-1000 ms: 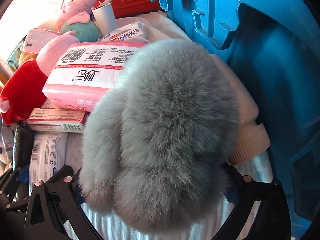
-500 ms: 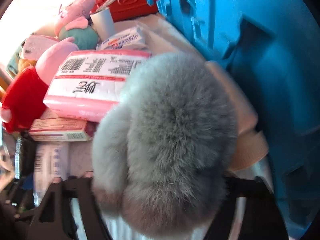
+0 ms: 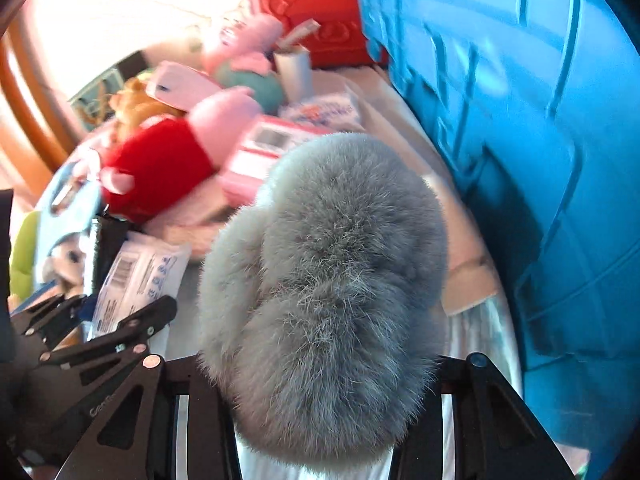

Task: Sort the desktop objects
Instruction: 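Carry the grey plush and wipes packet over the crate with both tools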

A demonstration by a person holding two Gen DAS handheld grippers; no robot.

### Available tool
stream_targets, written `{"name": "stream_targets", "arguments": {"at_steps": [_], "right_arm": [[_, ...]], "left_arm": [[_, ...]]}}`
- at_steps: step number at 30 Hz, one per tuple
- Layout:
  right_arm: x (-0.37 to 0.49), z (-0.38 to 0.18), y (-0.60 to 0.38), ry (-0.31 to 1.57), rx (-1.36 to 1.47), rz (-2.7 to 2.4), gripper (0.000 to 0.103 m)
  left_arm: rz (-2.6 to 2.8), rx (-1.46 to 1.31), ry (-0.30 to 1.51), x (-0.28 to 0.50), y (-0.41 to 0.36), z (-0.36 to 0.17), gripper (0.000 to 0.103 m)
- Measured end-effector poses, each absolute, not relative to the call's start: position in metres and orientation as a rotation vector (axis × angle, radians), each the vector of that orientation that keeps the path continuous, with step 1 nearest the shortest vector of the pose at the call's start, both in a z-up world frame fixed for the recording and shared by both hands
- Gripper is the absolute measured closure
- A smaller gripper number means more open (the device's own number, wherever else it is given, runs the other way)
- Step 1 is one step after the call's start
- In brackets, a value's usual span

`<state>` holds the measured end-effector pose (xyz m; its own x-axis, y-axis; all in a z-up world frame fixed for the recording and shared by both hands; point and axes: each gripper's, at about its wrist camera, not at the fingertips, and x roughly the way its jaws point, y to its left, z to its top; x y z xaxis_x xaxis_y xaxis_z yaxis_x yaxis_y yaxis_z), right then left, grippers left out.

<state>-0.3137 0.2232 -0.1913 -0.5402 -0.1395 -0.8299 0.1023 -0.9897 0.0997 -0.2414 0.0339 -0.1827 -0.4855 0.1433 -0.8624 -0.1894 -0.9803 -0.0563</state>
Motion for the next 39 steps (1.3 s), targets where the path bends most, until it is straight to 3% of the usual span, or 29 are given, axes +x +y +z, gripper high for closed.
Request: {"name": "stream_targets", "arguments": {"at_steps": [13,24,39], "right_arm": [[-0.266,-0.027,0.194,-0.002,0.949,-2.771,0.064],[-0.216,0.093,0.301,-0.015,0.599,-3.089,0.064],[-0.23,0.059,0.459,0.028,0.8,-3.261,0.064]], "left_arm": [[2.768,-0.967,0.095,-0.265,0.031,-0.038,0.057],[2.615,-0.654,0.093,-0.249,0.139,0.07,0.057],[2.392,-0.695,0.277,-0.231,0.313,0.081,0.057]]}}
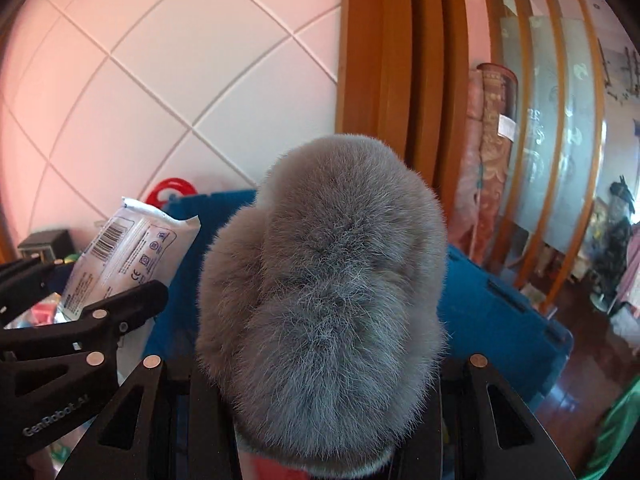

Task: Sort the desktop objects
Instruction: 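Carry the grey plush and wipes packet over the crate with both tools, then open both tools to drop the grey plush and wipes packet into the crate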

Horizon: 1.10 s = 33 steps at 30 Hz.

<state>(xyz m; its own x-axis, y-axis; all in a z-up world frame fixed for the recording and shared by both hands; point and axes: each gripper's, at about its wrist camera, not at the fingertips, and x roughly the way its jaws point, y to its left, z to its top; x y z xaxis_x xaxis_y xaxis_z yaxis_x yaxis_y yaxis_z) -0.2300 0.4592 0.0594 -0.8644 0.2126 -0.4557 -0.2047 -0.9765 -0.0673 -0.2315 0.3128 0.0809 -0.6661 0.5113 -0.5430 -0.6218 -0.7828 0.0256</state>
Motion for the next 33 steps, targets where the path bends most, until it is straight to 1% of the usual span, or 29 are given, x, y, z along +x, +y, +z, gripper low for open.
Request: {"name": "stream_targets", "arguments": {"at_steps": [5,7,9,11,12,14,15,17,19,26,33], "right_arm": [[-0.237,0.048,0.485,-0.032,-0.743,2.812,0.064],[-0.239,0.05,0.493,-0.036,-0.745,2.812,0.062],[-0.241,0.05,0.499,-0.067,-0.745,2.773,0.054],[-0.24,0.05,0.504,-0.06,-0.745,2.763,0.039],[-0.24,0.05,0.506,-0.056,-0.743,2.76,0.035],[-0.238,0.051,0.507,-0.055,-0.726,2.754,0.014],[-0.236,0.053,0.507,-0.061,-0.713,2.745,0.01],[-0.232,0.055,0.506,-0.073,-0.687,2.741,0.004],[-0.229,0.057,0.506,-0.069,-0.678,2.739,0.0],[-0.221,0.063,0.505,-0.049,-0.682,2.749,0.0],[-0.204,0.073,0.467,-0.07,-0.644,2.784,0.0]], "left_arm": [[2.372,-0.747,0.315,-0.232,0.334,0.076,0.057],[2.376,-0.756,0.335,-0.231,0.339,0.076,0.056],[2.384,-0.763,0.338,-0.231,0.339,0.075,0.055],[2.384,-0.783,0.335,-0.232,0.338,0.073,0.053],[2.383,-0.793,0.33,-0.233,0.338,0.072,0.051],[2.386,-0.794,0.315,-0.234,0.335,0.072,0.045],[2.392,-0.786,0.309,-0.233,0.334,0.073,0.043],[2.407,-0.772,0.308,-0.23,0.332,0.073,0.043],[2.409,-0.766,0.309,-0.227,0.331,0.073,0.042],[2.431,-0.74,0.269,-0.219,0.317,0.079,0.042],[2.471,-0.702,0.219,-0.208,0.276,0.083,0.036]]}}
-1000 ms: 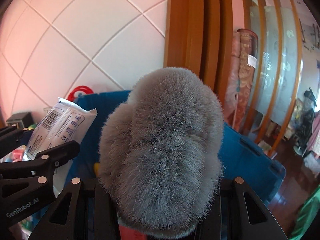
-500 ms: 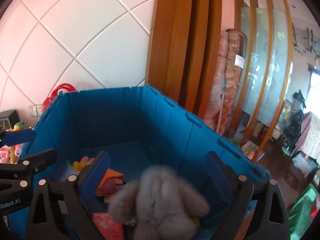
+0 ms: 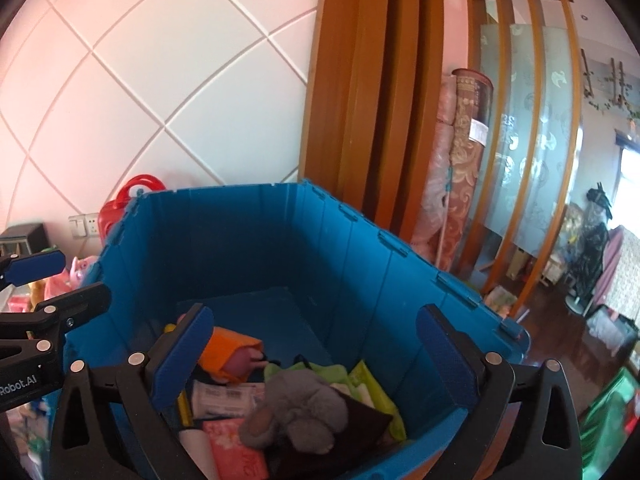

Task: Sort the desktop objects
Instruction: 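Move both tools back over the pile of items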

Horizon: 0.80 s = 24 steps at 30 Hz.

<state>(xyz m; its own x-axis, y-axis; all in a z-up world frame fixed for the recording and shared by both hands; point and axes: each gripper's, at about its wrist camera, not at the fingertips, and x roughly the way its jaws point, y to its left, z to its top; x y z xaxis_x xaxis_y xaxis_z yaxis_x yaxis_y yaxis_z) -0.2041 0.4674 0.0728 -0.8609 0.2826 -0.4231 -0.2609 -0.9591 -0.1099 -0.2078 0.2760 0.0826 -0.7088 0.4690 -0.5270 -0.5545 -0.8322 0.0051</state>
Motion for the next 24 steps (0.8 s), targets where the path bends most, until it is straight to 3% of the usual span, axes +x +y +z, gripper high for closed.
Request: {"name": "stream_targets", "arguments": {"at_steps": [12,24], "right_arm": [[-0.195,0.081,0.364,-0.138,-0.629,2.893,0.0],[-0.196,0.05,0.25,-0.237,-0.785,3.066,0.0]], "left_arm": [[2.597,-0.734,0.168,-0.204,0.163,0.069,0.035],[2.667,-1.016,0.152,-0.224,0.051,0.001,0.035]]}}
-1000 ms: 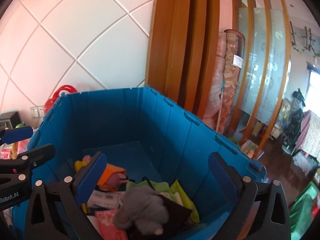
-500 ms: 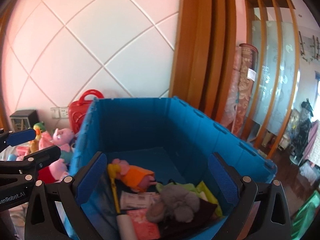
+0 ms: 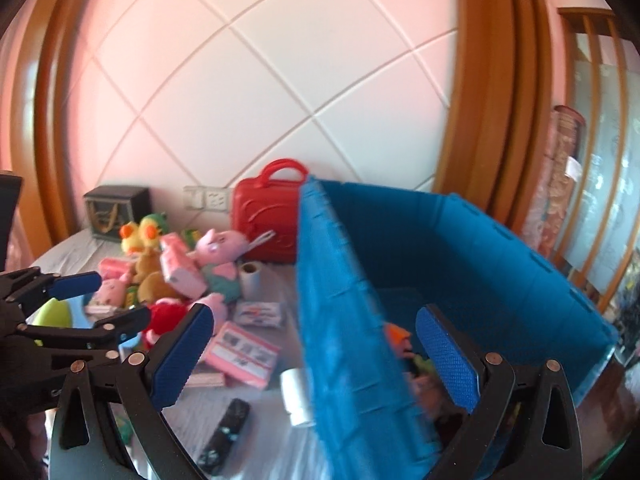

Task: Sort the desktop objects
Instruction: 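Move both tools back over the pile of items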

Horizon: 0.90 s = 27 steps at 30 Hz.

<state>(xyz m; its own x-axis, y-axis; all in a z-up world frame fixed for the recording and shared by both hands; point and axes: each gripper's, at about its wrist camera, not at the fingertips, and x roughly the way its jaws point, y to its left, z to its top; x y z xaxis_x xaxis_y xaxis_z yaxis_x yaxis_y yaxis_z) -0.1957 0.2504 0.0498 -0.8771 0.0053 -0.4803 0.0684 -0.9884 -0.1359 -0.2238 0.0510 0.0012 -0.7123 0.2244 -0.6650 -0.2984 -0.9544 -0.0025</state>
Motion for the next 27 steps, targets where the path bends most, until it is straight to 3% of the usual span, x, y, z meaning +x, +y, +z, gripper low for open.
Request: {"name": "stream_targets", "arguments": {"at_steps": [21,27], "right_arm": [[-0.235,-0.137,0.204,0.062,1.481,-2.589,0.0],[-0.238,-0.182,0.2,0.024,1.635,-2.446,0.0]], "left_arm": [[2.438,-1.635,0.207,-0.212,-0.018,-0.183,0.035],[2.385,-1.727,0.187,-0.184,-0.024,-0.209,0.036]]}}
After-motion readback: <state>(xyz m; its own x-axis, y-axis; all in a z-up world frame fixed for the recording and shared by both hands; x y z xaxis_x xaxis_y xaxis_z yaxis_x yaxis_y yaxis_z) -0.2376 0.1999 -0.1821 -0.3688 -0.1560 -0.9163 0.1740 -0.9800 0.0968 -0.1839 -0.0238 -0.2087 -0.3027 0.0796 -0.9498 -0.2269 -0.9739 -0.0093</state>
